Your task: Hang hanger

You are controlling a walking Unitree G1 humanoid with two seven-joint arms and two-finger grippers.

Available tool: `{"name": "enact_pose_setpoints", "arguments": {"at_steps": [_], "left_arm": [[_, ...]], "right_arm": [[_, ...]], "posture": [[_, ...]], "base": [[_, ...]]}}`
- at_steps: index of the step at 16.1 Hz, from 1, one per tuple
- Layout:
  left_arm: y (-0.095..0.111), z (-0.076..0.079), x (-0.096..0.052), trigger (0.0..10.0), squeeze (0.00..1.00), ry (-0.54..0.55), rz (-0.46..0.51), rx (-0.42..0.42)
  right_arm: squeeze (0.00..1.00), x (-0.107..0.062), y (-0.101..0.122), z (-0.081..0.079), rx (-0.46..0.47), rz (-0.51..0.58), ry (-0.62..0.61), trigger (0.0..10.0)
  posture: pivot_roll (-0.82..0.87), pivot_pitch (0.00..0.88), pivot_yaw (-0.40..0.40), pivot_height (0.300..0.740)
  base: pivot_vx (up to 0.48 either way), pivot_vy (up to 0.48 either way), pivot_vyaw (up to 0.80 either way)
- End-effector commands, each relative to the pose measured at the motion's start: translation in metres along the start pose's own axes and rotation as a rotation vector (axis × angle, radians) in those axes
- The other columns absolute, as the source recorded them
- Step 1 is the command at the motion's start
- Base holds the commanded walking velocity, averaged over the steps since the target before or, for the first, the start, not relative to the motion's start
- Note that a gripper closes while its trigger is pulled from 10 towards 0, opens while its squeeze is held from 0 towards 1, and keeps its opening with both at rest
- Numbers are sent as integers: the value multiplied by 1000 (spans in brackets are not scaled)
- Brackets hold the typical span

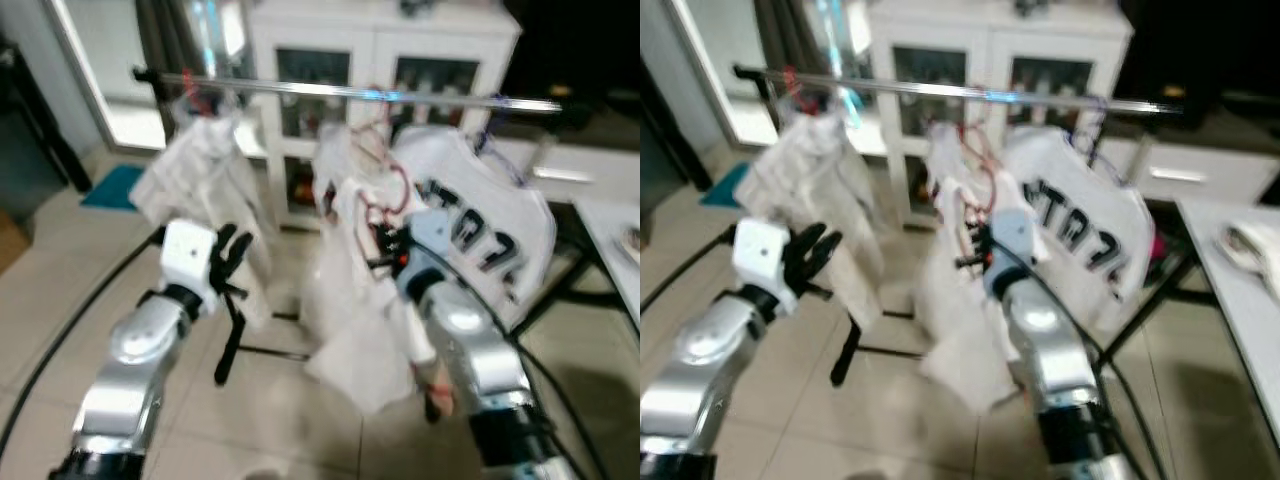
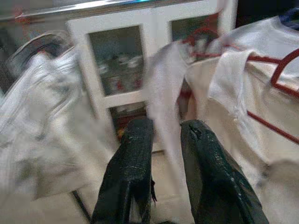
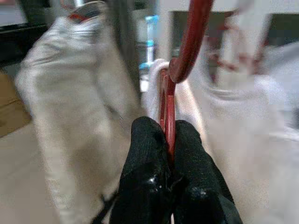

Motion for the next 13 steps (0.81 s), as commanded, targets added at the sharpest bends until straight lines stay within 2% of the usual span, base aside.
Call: {"name": "enact_pose_setpoints", "arguments": {"at_steps": [1, 3, 4, 6, 8, 13], "left_arm": [[7, 5, 3, 10000, 0, -23, 22, -1], [7, 5, 2, 10000, 0, -28, 20, 1], [7, 5, 1, 10000, 0, -32, 19, 1], [7, 6, 1, 10000, 0, -36, 17, 3], [7, 7, 1, 10000, 0, -45, 16, 11], [9, 9, 1, 10000, 0, -71, 19, 34]], "right_arm": [[0, 0, 11, -1, -32, 42, 23, 10000], [0, -1, 10, -6, -60, 33, 40, 10000], [0, -1, 10, -11, -78, 28, 69, 10000], [0, -1, 12, -13, -57, 46, 70, 10000], [0, 0, 17, -9, -40, 69, 43, 10000], [0, 4, 34, -6, -129, 103, -8, 10000]], "posture": [[51, 0, 27, 740], [56, 0, 29, 740], [59, 0, 30, 740], [63, 0, 29, 740], [63, 0, 29, 740], [64, 0, 29, 740]], "base": [[405, 0, 0], [411, 0, 0], [405, 0, 800], [407, 0, 400], [409, 0, 0], [401, 0, 0]]}}
Point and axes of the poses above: a point about 5 cm out from each wrist's last joint towards the gripper, its own x axis pointing out of the wrist towards the gripper, its own y axis along the axis of the wrist's last joint, z = x × y, the point moved 3 cm from there along x, pointing out of the wrist towards the gripper, and after that the axes turned 8 degrees about x, right-handed, at the moved point
